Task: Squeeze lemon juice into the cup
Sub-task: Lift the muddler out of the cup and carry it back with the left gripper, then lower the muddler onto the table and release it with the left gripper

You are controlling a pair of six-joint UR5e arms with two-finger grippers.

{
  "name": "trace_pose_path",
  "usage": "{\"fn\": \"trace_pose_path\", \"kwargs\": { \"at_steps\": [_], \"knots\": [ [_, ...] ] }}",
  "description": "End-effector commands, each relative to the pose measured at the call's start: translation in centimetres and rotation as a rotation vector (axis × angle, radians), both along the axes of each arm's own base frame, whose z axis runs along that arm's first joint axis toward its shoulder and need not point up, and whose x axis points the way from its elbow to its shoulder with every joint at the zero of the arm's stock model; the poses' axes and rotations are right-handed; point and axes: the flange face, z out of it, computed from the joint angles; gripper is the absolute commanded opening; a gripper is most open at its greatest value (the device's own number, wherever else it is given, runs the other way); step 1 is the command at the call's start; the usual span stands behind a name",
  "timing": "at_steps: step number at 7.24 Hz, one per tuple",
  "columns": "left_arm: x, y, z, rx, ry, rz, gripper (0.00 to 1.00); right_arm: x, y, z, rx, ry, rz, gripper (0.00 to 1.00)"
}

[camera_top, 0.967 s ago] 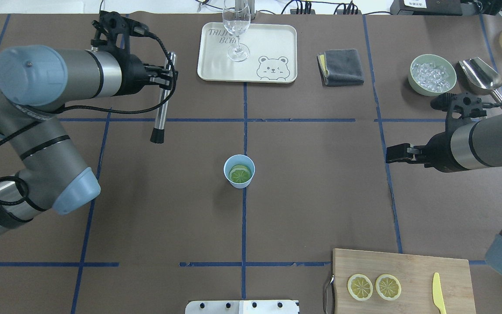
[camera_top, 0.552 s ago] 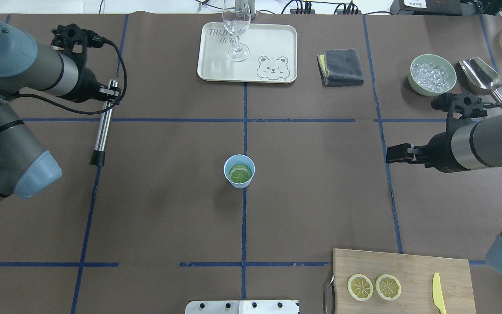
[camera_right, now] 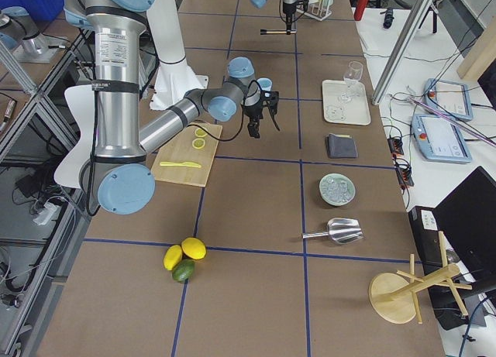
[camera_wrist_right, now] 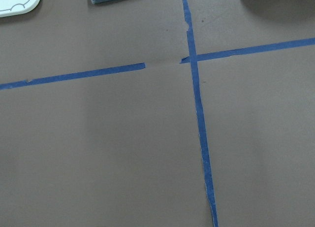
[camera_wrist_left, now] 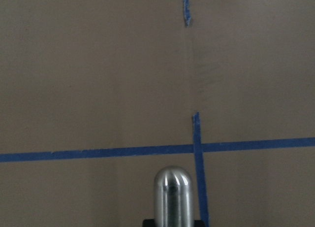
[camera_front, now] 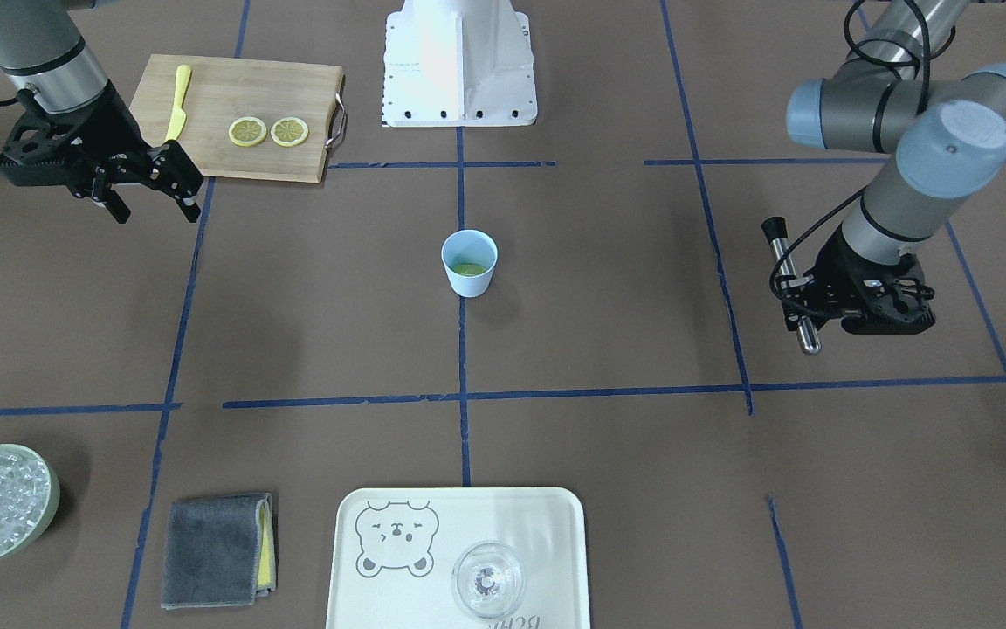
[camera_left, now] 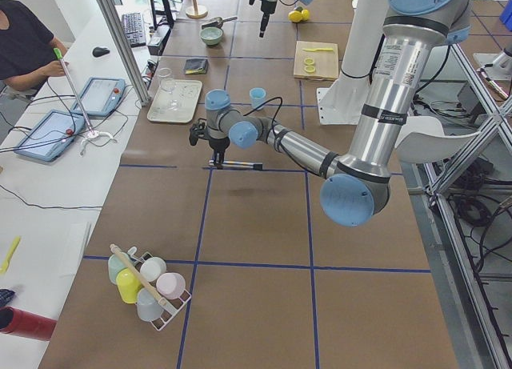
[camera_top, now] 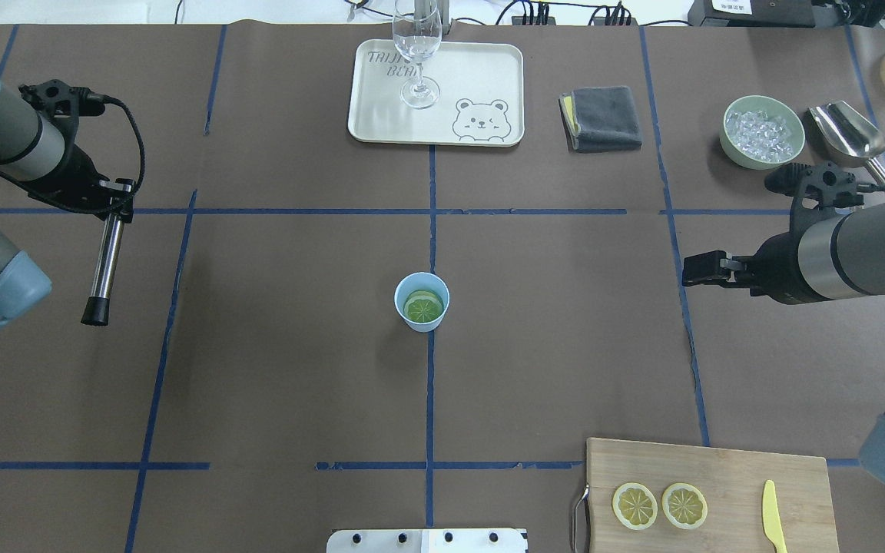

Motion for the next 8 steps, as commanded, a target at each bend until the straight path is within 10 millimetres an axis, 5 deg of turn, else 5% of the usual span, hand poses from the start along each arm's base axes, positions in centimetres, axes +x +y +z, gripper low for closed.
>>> {"fn": "trace_pose_path", "kwargs": {
  "at_steps": [1,4,8],
  "knots": [
    [0.3,-0.4,4.9,-0.072,-0.043,0.013,0.00,-0.1,0.0,0.0,-0.012,-0.003,0.009,1.00],
    [-0.5,0.7,8.0,-0.023,-0.074,0.115,0.00,-0.2,-0.1,-0.2,-0.009,-0.007,0.009,1.00],
    [-0.2,0.6,9.1,-0.047,-0.077,0.121,0.00,-0.3,-0.1,-0.3,-0.009,-0.008,0.008,1.00]
  ]
}}
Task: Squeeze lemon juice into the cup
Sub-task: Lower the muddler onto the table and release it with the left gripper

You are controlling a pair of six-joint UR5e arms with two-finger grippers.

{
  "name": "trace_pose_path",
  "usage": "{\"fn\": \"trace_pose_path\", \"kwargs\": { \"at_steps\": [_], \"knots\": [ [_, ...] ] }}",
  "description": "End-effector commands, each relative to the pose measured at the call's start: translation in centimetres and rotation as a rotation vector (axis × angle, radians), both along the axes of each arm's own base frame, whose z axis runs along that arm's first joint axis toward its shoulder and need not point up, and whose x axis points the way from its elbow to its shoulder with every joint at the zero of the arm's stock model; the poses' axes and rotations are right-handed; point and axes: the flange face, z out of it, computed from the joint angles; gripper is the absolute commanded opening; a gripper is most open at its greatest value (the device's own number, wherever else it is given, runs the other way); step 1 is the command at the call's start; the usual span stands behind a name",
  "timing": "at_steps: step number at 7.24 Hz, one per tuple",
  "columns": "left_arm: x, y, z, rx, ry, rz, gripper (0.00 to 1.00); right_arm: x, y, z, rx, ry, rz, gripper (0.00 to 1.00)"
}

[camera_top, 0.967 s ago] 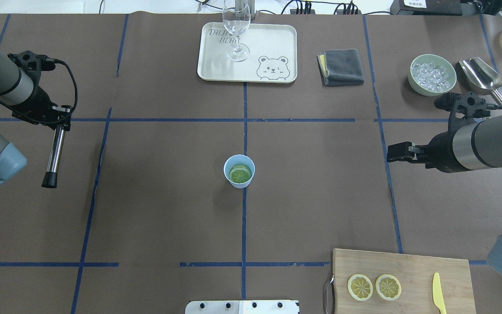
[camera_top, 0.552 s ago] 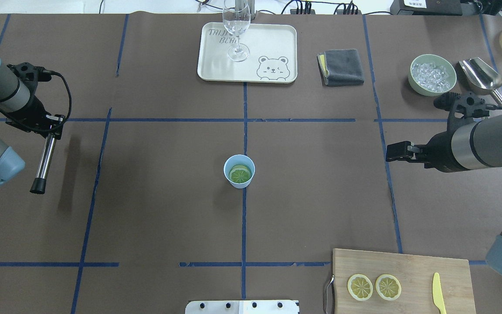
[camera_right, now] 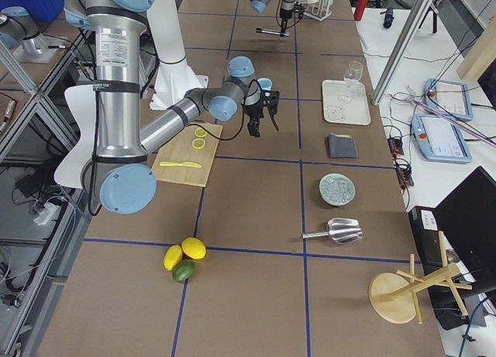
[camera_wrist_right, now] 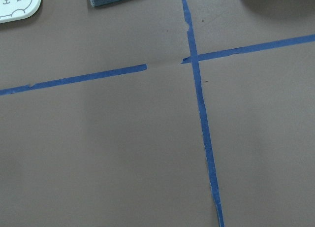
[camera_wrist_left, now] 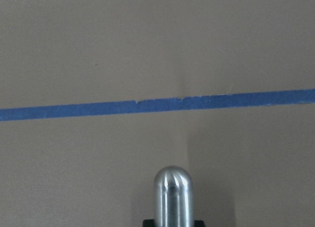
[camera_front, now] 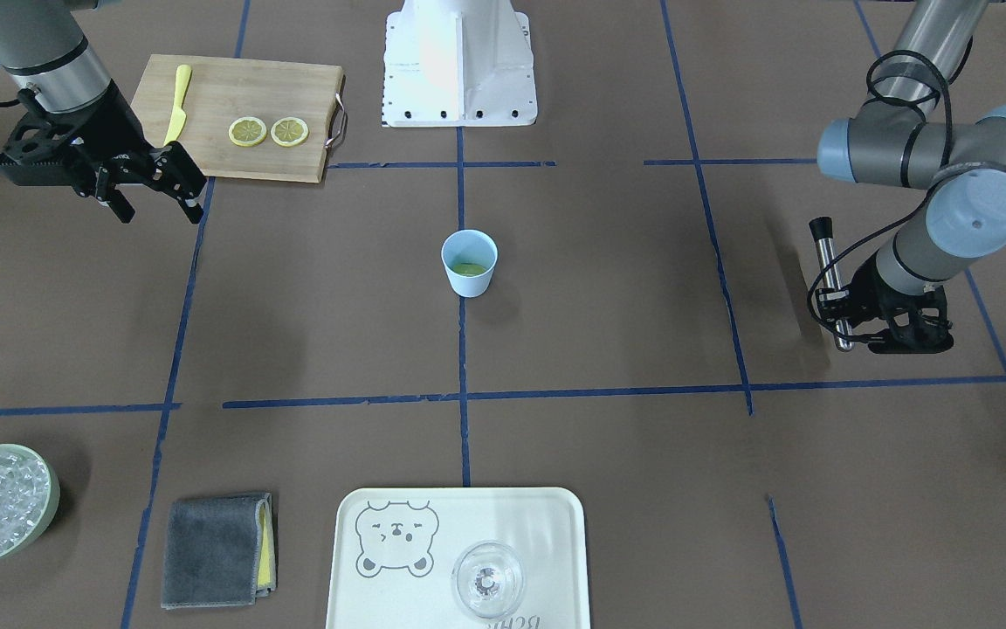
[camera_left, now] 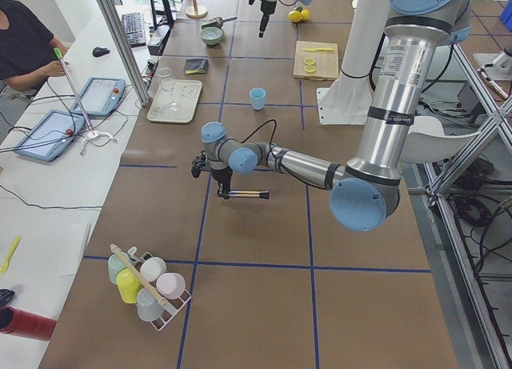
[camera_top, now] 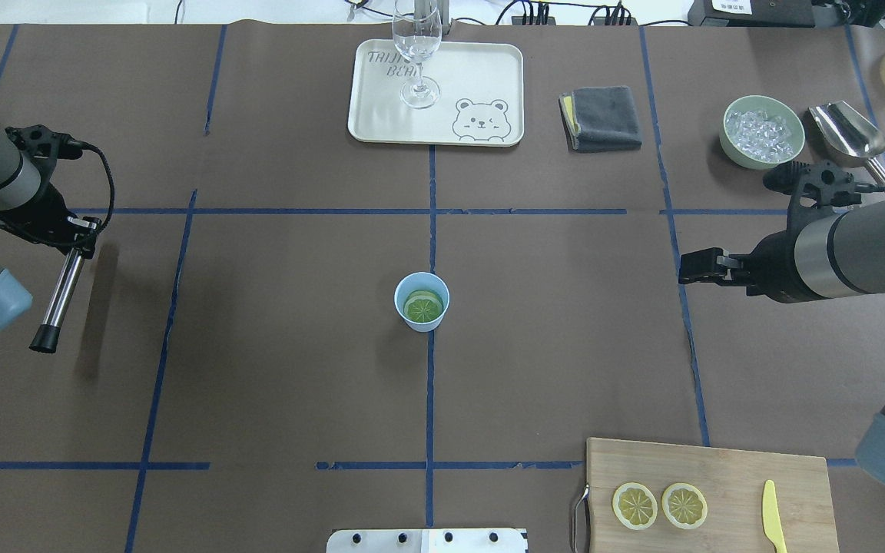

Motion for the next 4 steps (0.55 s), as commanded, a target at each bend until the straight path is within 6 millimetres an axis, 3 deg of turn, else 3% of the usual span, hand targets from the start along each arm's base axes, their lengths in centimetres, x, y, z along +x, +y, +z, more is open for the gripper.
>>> {"fn": "trace_pose_path", "kwargs": {
  "at_steps": [1,4],
  "knots": [
    [0.13,-0.06,0.92,-0.018,-0.007,0.003,0.00,-0.05,-0.05,0.09,0.000,0.001,0.001,1.00],
    [0.34,-0.18,1.32,-0.026,-0.011,0.004,0.00,-0.02,-0.03,0.16,-0.001,0.003,0.001,1.00]
  ]
}}
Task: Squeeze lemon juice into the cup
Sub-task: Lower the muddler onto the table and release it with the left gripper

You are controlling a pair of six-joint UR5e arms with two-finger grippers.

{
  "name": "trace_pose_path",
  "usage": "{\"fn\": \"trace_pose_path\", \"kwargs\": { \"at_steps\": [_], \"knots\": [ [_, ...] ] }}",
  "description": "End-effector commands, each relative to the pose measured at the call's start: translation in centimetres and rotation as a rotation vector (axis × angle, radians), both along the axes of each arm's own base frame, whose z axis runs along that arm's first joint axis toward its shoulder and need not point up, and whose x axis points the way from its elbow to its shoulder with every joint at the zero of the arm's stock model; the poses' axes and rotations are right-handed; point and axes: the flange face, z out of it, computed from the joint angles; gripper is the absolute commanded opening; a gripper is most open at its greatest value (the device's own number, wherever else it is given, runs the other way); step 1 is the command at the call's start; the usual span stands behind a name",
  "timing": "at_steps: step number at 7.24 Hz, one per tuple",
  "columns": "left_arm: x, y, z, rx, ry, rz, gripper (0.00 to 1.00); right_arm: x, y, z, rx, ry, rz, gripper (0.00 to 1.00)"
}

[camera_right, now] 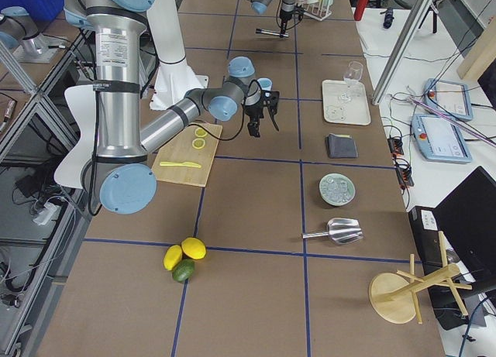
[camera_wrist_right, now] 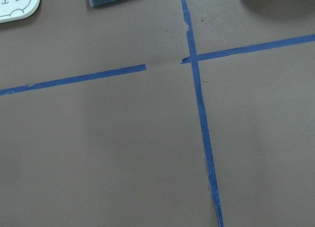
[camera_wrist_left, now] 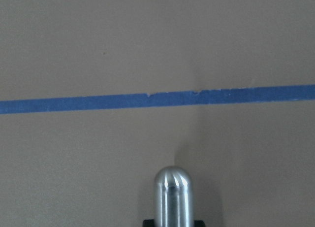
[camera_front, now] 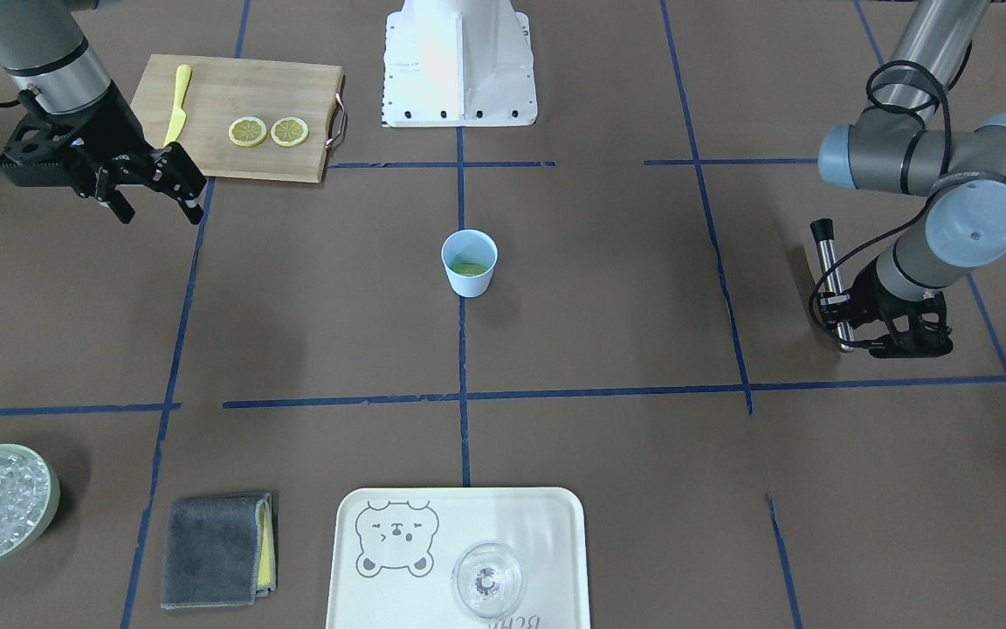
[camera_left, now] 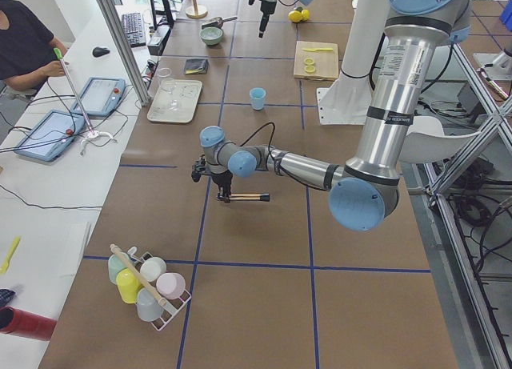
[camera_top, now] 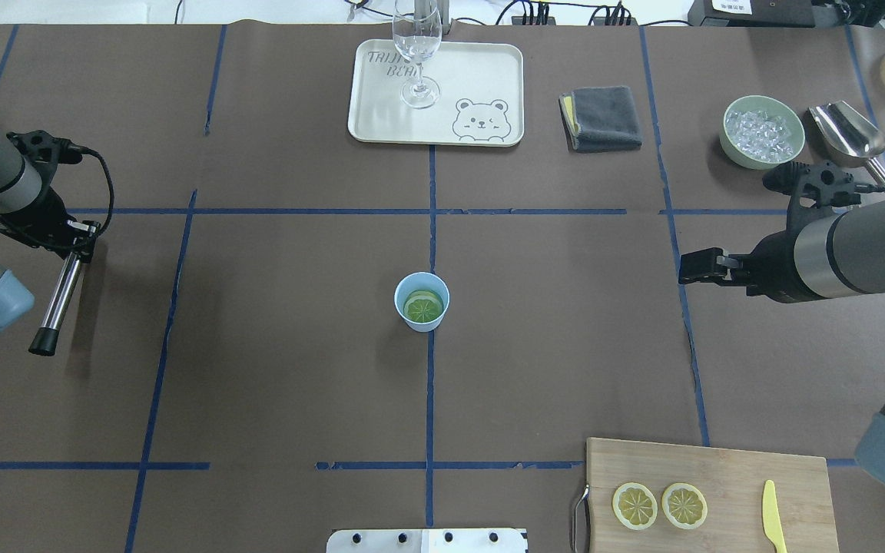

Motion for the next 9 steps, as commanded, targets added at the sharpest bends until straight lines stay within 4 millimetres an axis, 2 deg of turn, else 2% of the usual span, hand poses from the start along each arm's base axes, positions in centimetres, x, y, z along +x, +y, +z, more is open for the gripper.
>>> {"fn": "trace_pose_path", "kwargs": {
  "at_steps": [1,3,4,5,7,8,9],
  "knots": [
    [0.0,0.0,0.1,-0.002,-0.001,0.000,0.00,0.0,0.0,0.1,-0.002,0.001,-0.001,1.00],
    [0.0,0.0,0.2,-0.004,-0.002,0.001,0.00,0.0,0.0,0.1,-0.002,0.001,-0.001,1.00],
    [0.0,0.0,0.2,-0.002,-0.004,0.002,0.08,-0.1,0.0,0.1,-0.002,0.002,-0.001,1.00],
    [0.1,-0.1,0.4,-0.005,-0.004,0.003,0.46,-0.1,0.0,0.1,-0.001,0.000,-0.001,1.00],
    [0.1,-0.1,0.5,-0.007,-0.005,0.003,0.47,0.0,0.0,0.0,-0.001,-0.001,-0.002,1.00],
    [0.2,-0.2,0.1,-0.001,-0.001,0.003,0.49,0.0,0.0,-0.2,0.001,-0.004,-0.002,1.00],
    [0.1,-0.3,-1.3,0.022,0.012,0.003,0.55,0.2,0.0,-0.3,0.002,-0.007,0.000,1.00]
  ]
}}
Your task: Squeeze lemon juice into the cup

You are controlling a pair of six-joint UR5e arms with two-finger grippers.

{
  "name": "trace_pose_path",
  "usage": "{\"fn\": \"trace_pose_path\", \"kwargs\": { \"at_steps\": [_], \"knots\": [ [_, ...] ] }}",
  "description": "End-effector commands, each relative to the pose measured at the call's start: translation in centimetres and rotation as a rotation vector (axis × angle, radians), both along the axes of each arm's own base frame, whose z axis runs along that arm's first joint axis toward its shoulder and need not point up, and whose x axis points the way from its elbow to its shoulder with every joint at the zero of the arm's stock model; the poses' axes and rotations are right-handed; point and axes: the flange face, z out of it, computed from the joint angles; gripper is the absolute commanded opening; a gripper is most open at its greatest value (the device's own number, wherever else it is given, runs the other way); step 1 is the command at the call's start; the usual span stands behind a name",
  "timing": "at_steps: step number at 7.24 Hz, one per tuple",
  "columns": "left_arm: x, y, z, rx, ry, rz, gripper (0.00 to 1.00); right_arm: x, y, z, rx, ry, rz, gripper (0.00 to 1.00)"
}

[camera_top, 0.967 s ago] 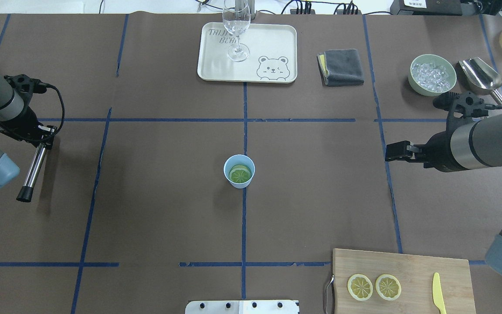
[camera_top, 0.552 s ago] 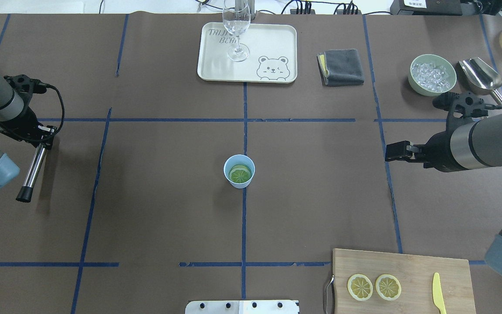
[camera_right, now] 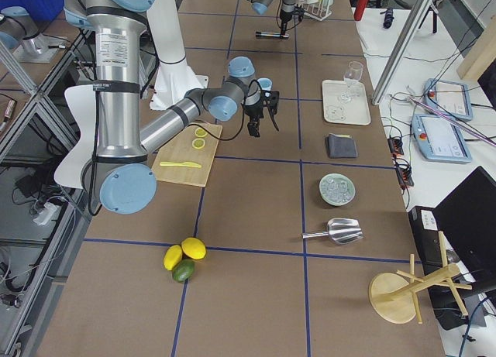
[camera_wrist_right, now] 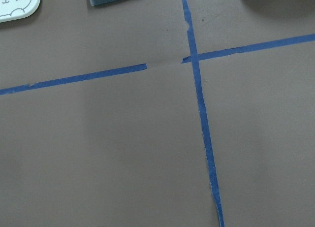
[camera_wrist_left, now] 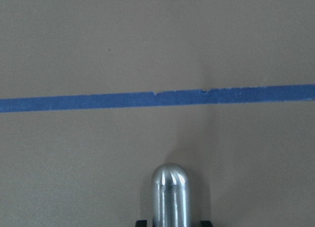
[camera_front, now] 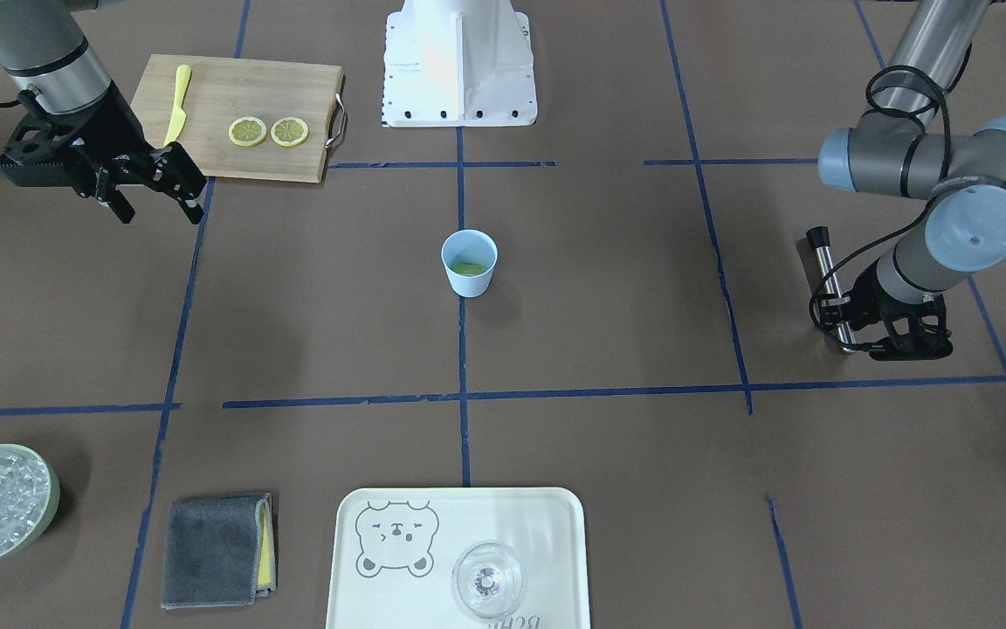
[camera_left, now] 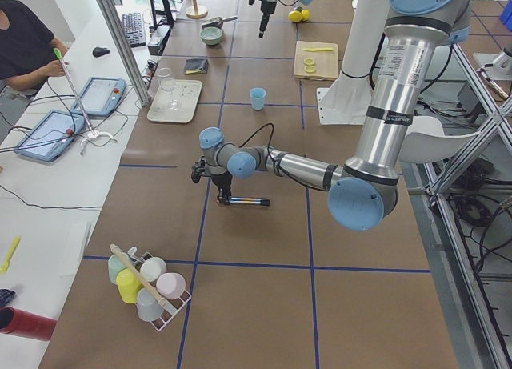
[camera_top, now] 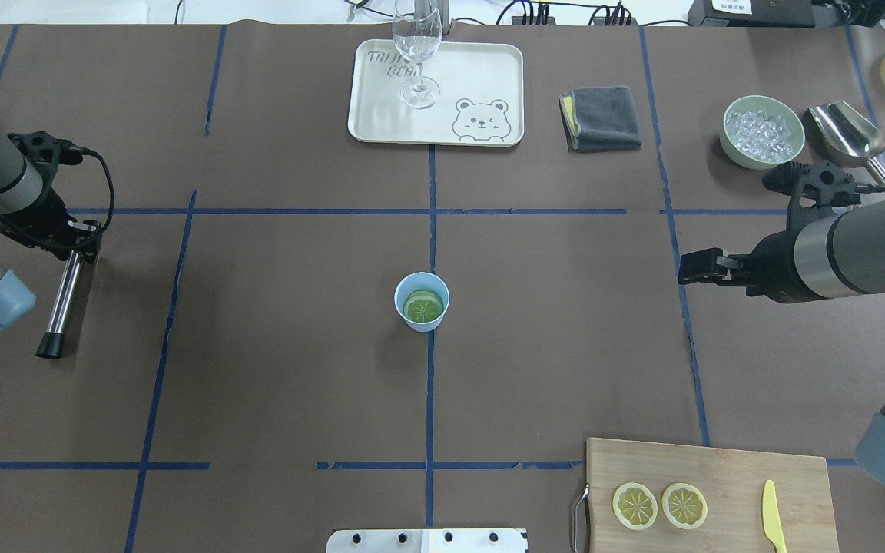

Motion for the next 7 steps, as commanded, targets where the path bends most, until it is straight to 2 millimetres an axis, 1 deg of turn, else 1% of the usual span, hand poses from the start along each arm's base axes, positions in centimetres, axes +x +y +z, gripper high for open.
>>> {"fn": "trace_pose_path", "kwargs": {
  "at_steps": [1,2,3,4,5,6,7],
  "knots": [
    [-1.3,0.2,-4.9,0.086,0.051,-0.006,0.65,0.6,-0.1,0.0,0.000,0.000,0.008,1.00],
    [-4.9,-0.5,-8.4,0.145,0.083,-0.064,0.69,1.9,-0.9,0.6,0.000,0.011,0.025,1.00],
    [-9.2,0.1,-10.3,0.198,0.102,-0.107,0.95,3.6,-1.5,1.5,-0.022,0.013,0.011,1.00],
    [-13.3,0.7,-10.5,0.264,0.096,-0.105,1.00,7.2,-3.2,3.2,0.003,0.021,-0.041,1.00],
    [-18.8,0.2,-9.0,0.320,0.063,-0.107,1.00,11.6,-5.2,5.9,0.003,0.009,-0.082,1.00],
    [-21.5,0.8,-7.0,0.341,0.088,-0.045,1.00,15.8,-6.7,10.1,0.006,0.011,-0.124,1.00],
    [-25.0,1.1,-4.6,0.329,0.143,-0.028,1.00,21.0,-7.2,15.3,0.050,0.045,-0.170,1.00]
  ]
}}
